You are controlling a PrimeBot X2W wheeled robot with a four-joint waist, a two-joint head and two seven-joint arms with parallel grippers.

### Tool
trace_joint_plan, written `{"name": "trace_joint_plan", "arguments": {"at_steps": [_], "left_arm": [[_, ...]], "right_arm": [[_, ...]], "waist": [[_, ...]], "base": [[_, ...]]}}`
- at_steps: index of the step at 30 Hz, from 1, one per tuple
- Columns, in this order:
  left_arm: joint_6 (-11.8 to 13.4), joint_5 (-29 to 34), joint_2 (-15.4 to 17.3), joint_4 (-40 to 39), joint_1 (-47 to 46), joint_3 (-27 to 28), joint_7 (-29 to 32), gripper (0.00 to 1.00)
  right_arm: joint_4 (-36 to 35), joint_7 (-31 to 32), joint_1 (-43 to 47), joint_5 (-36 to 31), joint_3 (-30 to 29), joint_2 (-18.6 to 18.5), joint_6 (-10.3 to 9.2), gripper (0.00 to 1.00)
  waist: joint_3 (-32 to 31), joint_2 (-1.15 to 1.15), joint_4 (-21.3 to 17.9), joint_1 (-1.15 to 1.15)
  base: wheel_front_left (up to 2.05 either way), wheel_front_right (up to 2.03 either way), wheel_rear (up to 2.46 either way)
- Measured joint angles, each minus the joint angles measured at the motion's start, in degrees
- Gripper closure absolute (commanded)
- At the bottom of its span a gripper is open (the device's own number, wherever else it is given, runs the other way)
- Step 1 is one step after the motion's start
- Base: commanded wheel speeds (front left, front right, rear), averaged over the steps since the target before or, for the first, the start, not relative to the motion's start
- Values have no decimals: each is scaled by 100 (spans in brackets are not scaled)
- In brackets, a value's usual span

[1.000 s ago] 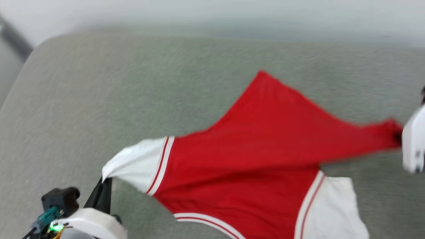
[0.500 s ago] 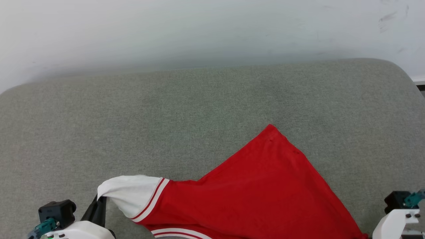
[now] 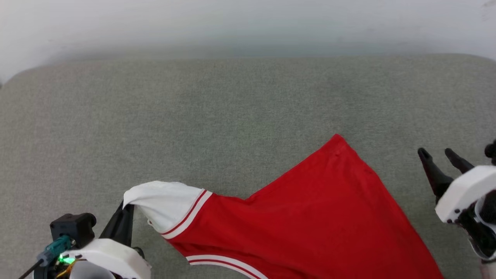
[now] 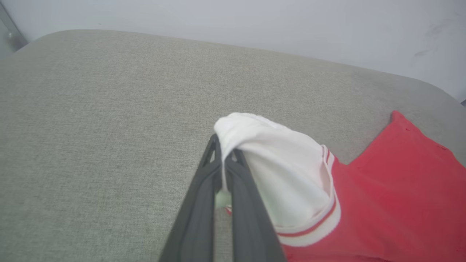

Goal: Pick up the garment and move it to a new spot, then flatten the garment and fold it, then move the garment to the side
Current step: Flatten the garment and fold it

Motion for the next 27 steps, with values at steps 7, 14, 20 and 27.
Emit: {"name": "trace_joint_plan", "arguments": {"at_steps": [7,14,20,27], "left_arm": [[-118,191,-114,-101,-516,-144,-77,100],[-264,321,-287,-74,-988,-322,-156,100],[-425,356,-443,116,-1269,-422,-240,100],[-508,298,-561,328,-1341,-455,-333,100]], "right_arm": [[610,1139,-1285,203,810,-421,0,0],[835,2853,-2224,201,1347,-491,0,0],[1246,3311,-2475,164,1543,-433,0,0],[1373,3512,-2570,332,1715,-495,-1,100]], "waist": [[568,0,299,1],[1123,0,628,1],[1462,0,893,2],[1540,0,992,1]], "base": [[0,0,0],[0,0,0],[0,0,0],[0,0,0]]}}
